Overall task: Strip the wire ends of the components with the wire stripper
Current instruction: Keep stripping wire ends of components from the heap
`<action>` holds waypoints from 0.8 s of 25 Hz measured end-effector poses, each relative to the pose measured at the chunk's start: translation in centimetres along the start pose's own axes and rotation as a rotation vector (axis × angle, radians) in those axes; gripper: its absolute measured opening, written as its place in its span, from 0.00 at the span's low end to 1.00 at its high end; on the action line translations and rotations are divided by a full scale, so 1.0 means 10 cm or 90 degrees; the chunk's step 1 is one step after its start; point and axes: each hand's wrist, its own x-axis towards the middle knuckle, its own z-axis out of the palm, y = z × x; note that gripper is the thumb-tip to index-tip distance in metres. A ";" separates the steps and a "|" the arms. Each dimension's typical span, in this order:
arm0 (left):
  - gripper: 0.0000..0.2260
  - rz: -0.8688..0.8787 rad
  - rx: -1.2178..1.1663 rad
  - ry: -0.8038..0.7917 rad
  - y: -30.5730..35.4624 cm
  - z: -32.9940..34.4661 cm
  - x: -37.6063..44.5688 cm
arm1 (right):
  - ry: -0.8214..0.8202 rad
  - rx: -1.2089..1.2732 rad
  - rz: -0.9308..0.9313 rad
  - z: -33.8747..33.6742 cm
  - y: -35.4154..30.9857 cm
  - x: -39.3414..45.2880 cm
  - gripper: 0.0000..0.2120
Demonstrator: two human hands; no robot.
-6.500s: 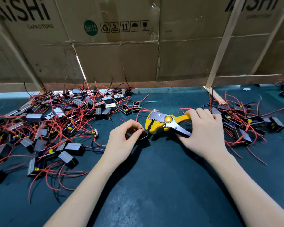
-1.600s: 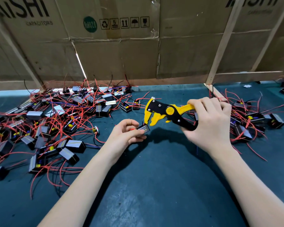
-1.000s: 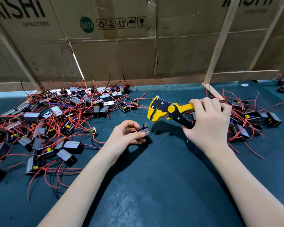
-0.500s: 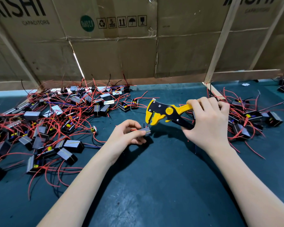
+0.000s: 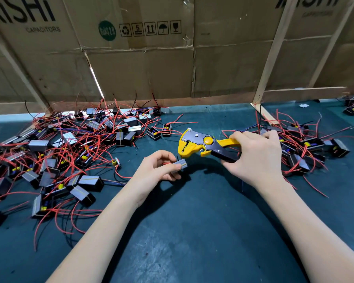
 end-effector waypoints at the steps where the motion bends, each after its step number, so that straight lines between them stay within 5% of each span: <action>1: 0.06 0.002 -0.001 -0.002 0.00 0.00 0.00 | 0.005 -0.008 -0.001 0.00 0.01 0.00 0.19; 13: 0.06 0.019 0.015 -0.020 0.02 0.01 -0.02 | 0.065 0.022 0.037 -0.03 0.02 0.02 0.11; 17: 0.07 0.022 0.009 -0.021 0.01 0.00 -0.02 | 0.058 -0.003 0.036 -0.01 0.03 0.01 0.19; 20: 0.08 0.112 0.238 0.035 -0.06 0.01 -0.04 | 0.052 -0.035 0.068 0.00 0.08 0.01 0.24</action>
